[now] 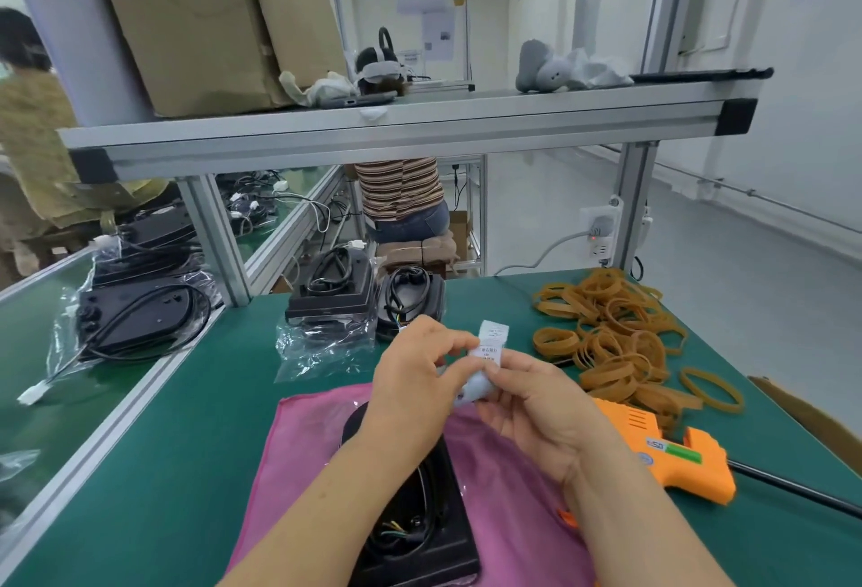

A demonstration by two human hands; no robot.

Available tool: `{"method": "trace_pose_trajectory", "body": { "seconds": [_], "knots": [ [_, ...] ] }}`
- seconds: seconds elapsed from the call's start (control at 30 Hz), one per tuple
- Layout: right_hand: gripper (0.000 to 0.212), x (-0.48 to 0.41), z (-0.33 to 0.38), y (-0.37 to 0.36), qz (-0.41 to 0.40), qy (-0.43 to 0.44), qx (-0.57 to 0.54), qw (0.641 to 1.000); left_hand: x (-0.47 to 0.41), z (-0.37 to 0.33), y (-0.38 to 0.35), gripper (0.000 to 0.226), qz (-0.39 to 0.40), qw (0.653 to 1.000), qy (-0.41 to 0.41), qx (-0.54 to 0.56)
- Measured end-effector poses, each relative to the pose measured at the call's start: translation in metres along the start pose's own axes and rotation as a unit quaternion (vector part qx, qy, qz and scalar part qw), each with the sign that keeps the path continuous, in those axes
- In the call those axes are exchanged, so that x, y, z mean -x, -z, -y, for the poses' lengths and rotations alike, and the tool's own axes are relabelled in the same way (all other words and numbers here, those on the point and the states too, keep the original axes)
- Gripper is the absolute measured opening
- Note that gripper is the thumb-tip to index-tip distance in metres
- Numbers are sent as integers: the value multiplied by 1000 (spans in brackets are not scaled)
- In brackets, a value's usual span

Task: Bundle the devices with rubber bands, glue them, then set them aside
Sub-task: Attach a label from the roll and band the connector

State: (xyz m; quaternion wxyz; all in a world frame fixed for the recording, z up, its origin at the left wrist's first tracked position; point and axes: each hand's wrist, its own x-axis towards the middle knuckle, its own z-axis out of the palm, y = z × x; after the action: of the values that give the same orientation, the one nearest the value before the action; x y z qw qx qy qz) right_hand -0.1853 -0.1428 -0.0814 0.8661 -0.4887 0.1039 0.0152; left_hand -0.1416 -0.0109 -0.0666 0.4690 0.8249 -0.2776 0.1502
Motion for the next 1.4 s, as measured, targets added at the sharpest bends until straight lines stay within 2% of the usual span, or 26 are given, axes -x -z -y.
{"method": "trace_pose_trajectory", "body": {
  "seconds": [0.17, 0.3, 0.4, 0.5, 0.6, 0.67, 0.7, 0.73, 0.8, 0.87, 0.93, 0.97, 1.0, 1.1, 1.17, 1.27, 1.4],
  "knots": [
    [24, -2, 3, -8, -71, -14, 11, 997, 4, 0, 3, 12, -10, 998, -42, -42],
    [10, -8, 1, -11, -118, 21, 20, 993, 5, 2, 2, 14, -19, 998, -52, -28],
    [8, -11, -2, -14, -127, 7, -6, 992, 8, 6, 0, 9, -51, 991, -103, -68],
    [16, -16, -6, -16, -128, -21, -33, 991, 9, 11, -1, 10, -83, 970, -177, -147],
    [14, -22, -9, -18, -131, -32, -30, 990, 11, 14, 1, 11, -92, 966, -190, -147],
    [15, -30, -6, -19, -142, -18, -20, 990, 14, 11, 6, 11, -72, 987, -130, -60],
    [16, -35, -3, -18, -156, -6, -5, 988, 15, 10, 13, 12, -71, 995, -69, 9],
    [18, -40, -1, -15, -171, 7, 26, 985, 14, 10, 22, 15, -83, 993, 10, 79],
    [24, -49, 3, -8, -191, 31, 147, 970, 12, 19, 46, 15, -115, 963, 153, 189],
    [38, -52, 1, -1, -180, 45, 330, 925, 18, 34, 70, 10, -96, 936, 246, 234],
    [49, -51, -5, 1, -175, 64, 522, 832, 29, 46, 82, 10, -55, 917, 303, 253],
    [55, -49, -9, -1, -180, 74, 581, 790, 35, 51, 83, 16, -36, 913, 322, 247],
    [61, -46, -13, -5, -179, 86, 604, 772, 40, 54, 81, 20, -21, 913, 337, 229],
    [79, -40, -28, -16, -124, 92, 608, 778, 48, 56, 72, 28, 3, 913, 361, 189],
    [83, -37, -36, -20, -93, 76, 605, 787, 49, 54, 63, 32, 14, 918, 360, 165],
    [74, -32, -41, -21, -78, 59, 611, 785, 47, 50, 54, 34, 26, 943, 324, 73],
    [33, -27, -45, -23, -74, 66, 630, 770, 48, 47, 52, 34, 37, 956, 290, -25]
  ]
}}
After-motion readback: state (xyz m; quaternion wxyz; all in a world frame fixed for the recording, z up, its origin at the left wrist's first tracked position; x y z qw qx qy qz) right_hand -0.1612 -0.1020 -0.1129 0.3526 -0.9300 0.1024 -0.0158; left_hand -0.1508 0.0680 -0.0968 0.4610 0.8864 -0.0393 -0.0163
